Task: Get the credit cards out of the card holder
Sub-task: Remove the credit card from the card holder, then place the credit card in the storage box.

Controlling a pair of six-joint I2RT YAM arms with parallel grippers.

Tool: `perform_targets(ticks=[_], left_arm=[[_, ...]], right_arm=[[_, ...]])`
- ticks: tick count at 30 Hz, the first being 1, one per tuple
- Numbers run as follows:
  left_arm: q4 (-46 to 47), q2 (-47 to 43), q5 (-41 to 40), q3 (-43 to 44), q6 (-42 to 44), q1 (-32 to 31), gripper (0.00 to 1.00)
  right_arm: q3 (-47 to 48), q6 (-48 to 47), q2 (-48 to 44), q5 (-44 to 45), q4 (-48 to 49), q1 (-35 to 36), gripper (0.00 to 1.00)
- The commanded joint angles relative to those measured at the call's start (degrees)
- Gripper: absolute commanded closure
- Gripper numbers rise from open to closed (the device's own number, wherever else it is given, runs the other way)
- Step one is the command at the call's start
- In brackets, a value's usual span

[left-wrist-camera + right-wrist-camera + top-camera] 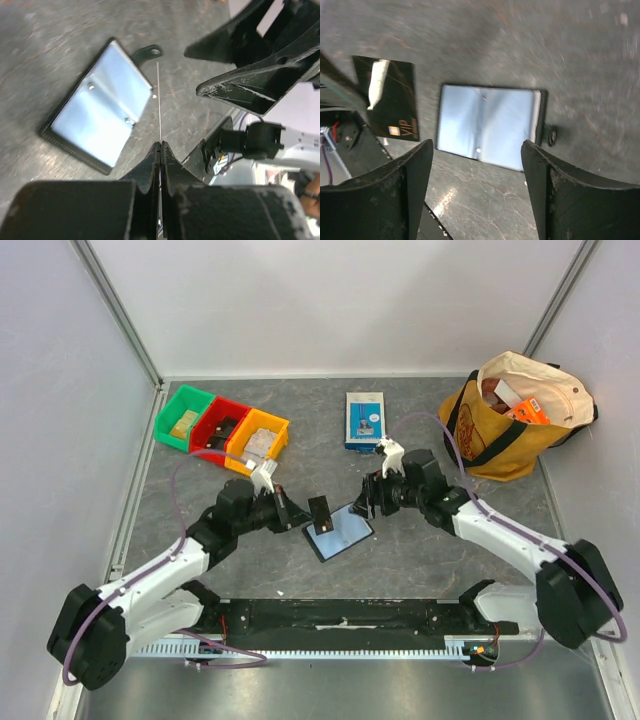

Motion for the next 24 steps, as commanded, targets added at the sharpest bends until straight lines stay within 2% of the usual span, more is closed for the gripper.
perform_targets(ticks=[1,6,12,18,24], left_arm=[[-12.58,2.29,11.50,12.77,22.57,0.25,0.98],[-31.14,6.16,14.15,25.70,39.11,0.17,0.98],[-44.51,9.24,17.84,36.60,56.26,-0.36,0.98],[-51.99,11.87,19.96,42.77,64.62,-1.42,0.98],[-55.51,12.85,21.62,45.67,68.58,-2.39,0.98]], right_arm=[[7.63,-9.36,-5.96,-7.74,-5.03,0.29,0.20],[15.28,-17.27,-8.79,-12.40,-9.34,0.91,0.20],[24.77,-28.87,-4.32,-19.43,-17.41,2.40,0.19],[30.67,-36.80,1.93,-19.70,-22.88,8.46,0.23],[34.18,-40.67,7.38,-21.90,-27.62,10.84,0.34]])
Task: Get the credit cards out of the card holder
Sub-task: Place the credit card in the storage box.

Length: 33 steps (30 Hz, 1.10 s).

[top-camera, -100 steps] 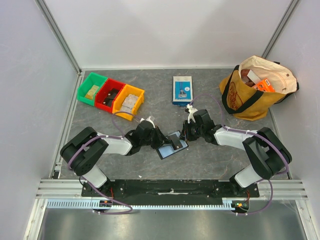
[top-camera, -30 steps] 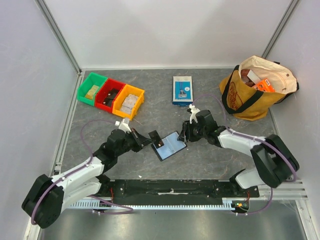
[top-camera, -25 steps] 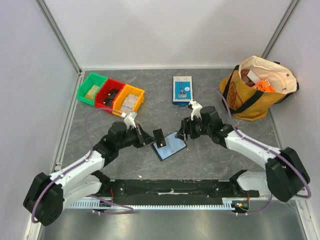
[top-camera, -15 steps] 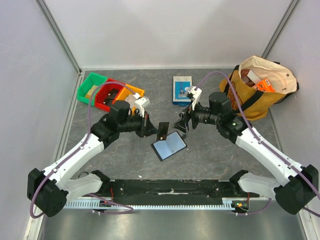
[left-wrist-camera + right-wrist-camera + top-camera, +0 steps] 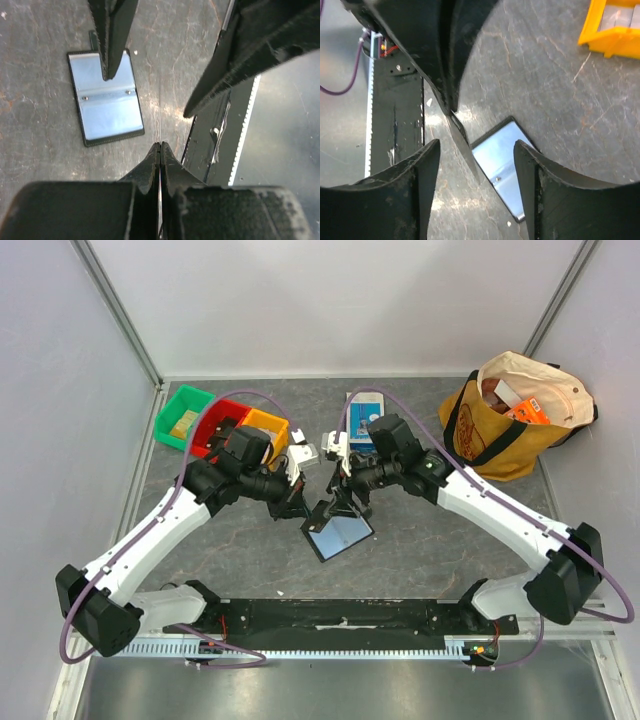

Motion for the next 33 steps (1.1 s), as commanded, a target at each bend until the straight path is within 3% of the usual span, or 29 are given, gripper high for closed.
perform_targets(ticks=[1,2,5,7,11,16,21,23,26,33], left_arm=[[-4.67,0.08,3.86,3.14,7.14,-0.44,0.98],[-4.85,-0.01,4.21,3.23,7.32,-0.44,0.98],[-5.03,-0.53,3.42,3.05,7.40,-0.44,0.98],[-5.03,-0.80,3.16,2.79,7.32,-0.44,0.98],[-4.33,-1.85,1.23,2.44,6.18,-0.44,0.94],[0.41,-6.32,-5.88,-0.10,1.97,-0.35,0.85],[10.16,-12.47,-17.31,-4.67,-4.98,0.70,0.55],[15.51,-15.81,-22.04,-7.30,-9.88,0.96,0.39],[24.99,-21.43,-28.20,-12.83,-21.81,0.97,0.28],[45.57,-33.83,-36.04,-30.94,-47.14,0.97,0.24]], right_arm=[[4.57,-5.39,2.38,-3.08,-5.73,1.11,0.37],[4.75,-5.48,2.73,-3.52,-5.91,1.11,0.44],[4.49,-5.48,2.91,-4.05,-6.00,1.11,0.83],[4.22,-5.39,2.82,-4.31,-6.00,1.11,1.00],[3.61,-4.43,2.65,-5.19,-5.47,1.03,1.00],[-1.39,1.62,-0.16,-5.80,2.34,-1.25,1.00],[-8.50,12.60,-4.11,-6.16,13.67,-4.51,1.00],[-10.97,16.65,-5.87,-5.03,19.89,-5.47,1.00],[-15.54,27.44,-9.30,-0.73,30.26,-5.83,1.00],[-31.17,57.24,-17.47,15.70,60.59,-5.13,1.00]])
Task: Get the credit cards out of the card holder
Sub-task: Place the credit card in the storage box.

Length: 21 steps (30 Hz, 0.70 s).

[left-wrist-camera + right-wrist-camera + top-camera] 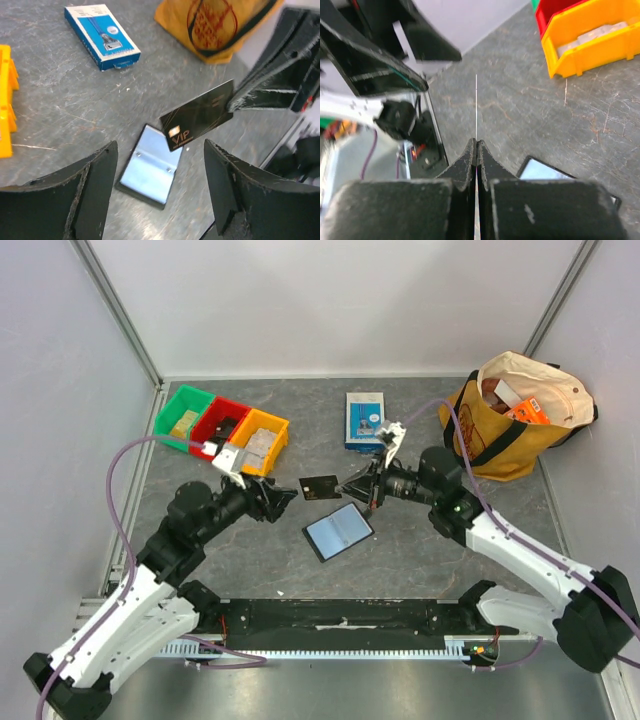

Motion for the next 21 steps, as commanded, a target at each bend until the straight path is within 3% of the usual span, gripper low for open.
perform_targets(ticks=[1,9,15,21], left_arm=[[18.57,-5.91,-7.98,-10.08,-23.42,0.14,0.24],[35.54,-7.86,-7.37,-19.76,-39.35,-0.65,0.24],[42.05,-2.76,-7.72,-21.17,-45.24,-2.23,0.24],[45.75,0.93,-8.95,-20.47,-44.46,-5.31,0.28]], right_arm=[[-8.74,24.21,-4.87,15.60,26.10,1.34,1.00],[-18.34,34.95,-7.69,39.68,37.63,11.18,1.00],[-19.48,39.96,-5.85,47.00,42.55,14.88,1.00],[-18.08,42.69,-3.04,48.86,44.31,16.46,1.00]])
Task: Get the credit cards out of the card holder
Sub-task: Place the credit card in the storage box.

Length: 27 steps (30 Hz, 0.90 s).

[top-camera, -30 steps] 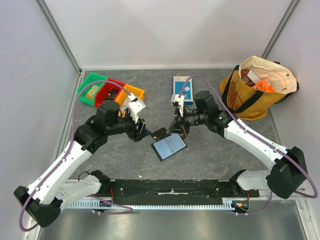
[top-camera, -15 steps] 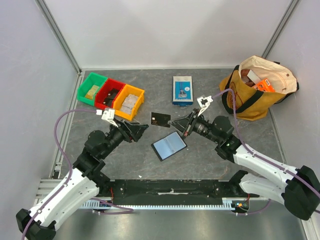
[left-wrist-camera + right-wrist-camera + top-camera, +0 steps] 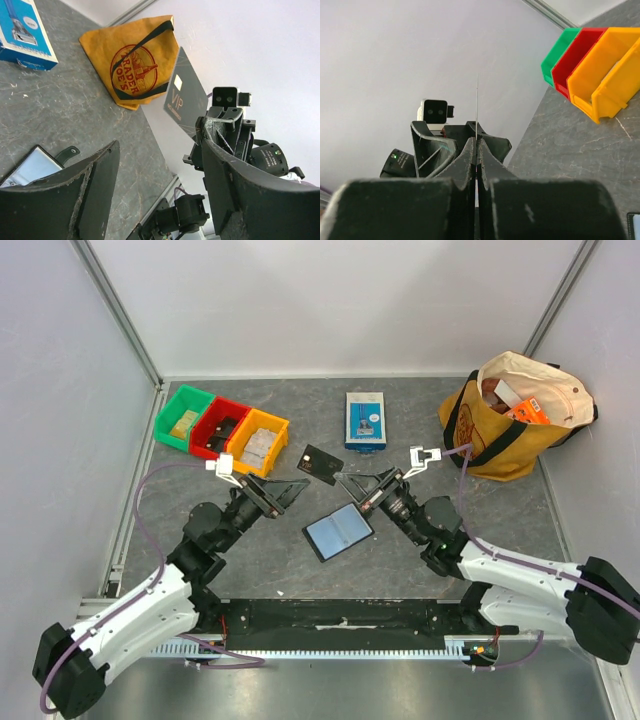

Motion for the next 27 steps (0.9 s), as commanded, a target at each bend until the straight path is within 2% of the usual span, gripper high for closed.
perform_targets(ticks=[1,13,21,27], left_arm=[[6.28,1.64,-1.89,0.77,-1.91,-1.36,0.28],[11.81,6.03,-1.63,1.22,-3.49,-1.62,0.37],[13.40,6.12,-1.89,1.74,-4.01,-1.88,0.55],[13.84,4.89,-3.65,0.95,-4.89,-1.97,0.57]], right_arm=[[1.27,4.03,2.10,4.03,5.39,0.99,1.00],[1.27,7.28,5.62,3.06,9.70,2.92,1.00],[0.74,7.72,6.50,4.73,10.66,4.24,1.00],[0.21,8.42,6.41,6.49,10.40,4.59,1.00]])
